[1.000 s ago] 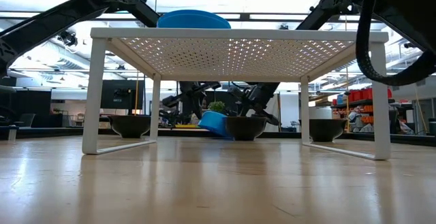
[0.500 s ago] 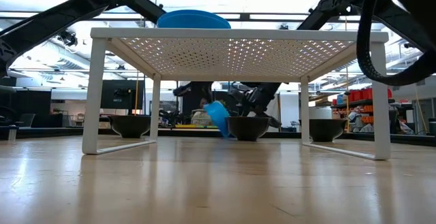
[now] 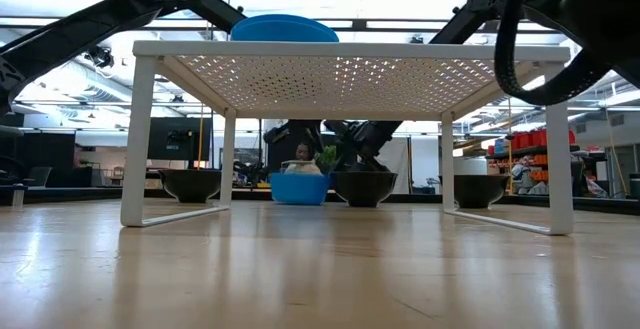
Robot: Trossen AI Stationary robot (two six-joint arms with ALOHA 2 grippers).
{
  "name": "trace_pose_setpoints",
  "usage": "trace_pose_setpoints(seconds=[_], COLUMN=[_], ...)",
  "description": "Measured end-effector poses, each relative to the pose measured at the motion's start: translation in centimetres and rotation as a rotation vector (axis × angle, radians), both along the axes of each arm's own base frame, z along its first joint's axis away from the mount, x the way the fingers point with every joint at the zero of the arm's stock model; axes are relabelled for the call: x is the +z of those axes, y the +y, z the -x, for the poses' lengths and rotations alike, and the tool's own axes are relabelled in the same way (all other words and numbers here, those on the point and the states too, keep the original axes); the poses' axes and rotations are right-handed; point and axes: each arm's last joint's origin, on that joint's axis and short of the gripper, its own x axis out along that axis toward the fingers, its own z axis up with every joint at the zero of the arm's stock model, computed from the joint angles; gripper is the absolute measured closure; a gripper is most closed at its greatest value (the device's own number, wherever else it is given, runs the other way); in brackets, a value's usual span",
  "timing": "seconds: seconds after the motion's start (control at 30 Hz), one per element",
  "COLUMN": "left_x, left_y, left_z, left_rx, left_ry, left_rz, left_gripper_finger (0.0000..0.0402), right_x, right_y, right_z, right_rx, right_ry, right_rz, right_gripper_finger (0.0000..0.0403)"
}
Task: Pick & Place Mini bowls
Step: Stack the blue bowl on top of the blue bowl on the shelf
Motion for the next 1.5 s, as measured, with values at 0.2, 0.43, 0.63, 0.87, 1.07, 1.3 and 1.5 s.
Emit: trace_pose_setpoints(seconds=[0.2,0.43,0.63,0.87,1.07,1.3,1.5], left_x=[0.0,-0.1,-0.2,-0.5,-0.8,-0.8,-1.4], left_y=[0.6,1.2,1.2,0.7,0.4,-0.5,-0.9], left_z=[0.5,1.4,2.1,2.8,3.4,2.8,2.3], left_rx=[0.002,-0.006,-0.079,-0.157,-0.215,-0.256,-0.259], left_ry=[-0.002,-0.006,0.024,0.139,0.270,0.331,0.359], left_rz=[-0.008,0.022,0.016,-0.030,-0.081,-0.124,-0.133], left_gripper_finger=[0.0399,0.0386,0.0321,0.0231,0.0189,0.0180,0.0179], right_x=[0.0,0.0,-0.2,-0.2,-0.3,-0.2,-0.2], right_y=[-0.7,-1.2,-1.0,-1.3,-1.4,-1.4,-1.4], right_z=[0.6,1.0,1.2,1.4,1.7,1.7,1.7], right_rx=[-0.022,0.044,0.066,0.095,0.102,0.114,0.114], right_ry=[0.003,0.002,0.021,0.019,0.028,0.027,0.027], right_rz=[0.008,0.076,0.076,0.107,0.108,0.119,0.119], right_gripper_finger=[0.0264,0.0264,0.0264,0.0264,0.0264,0.0264,0.0264])
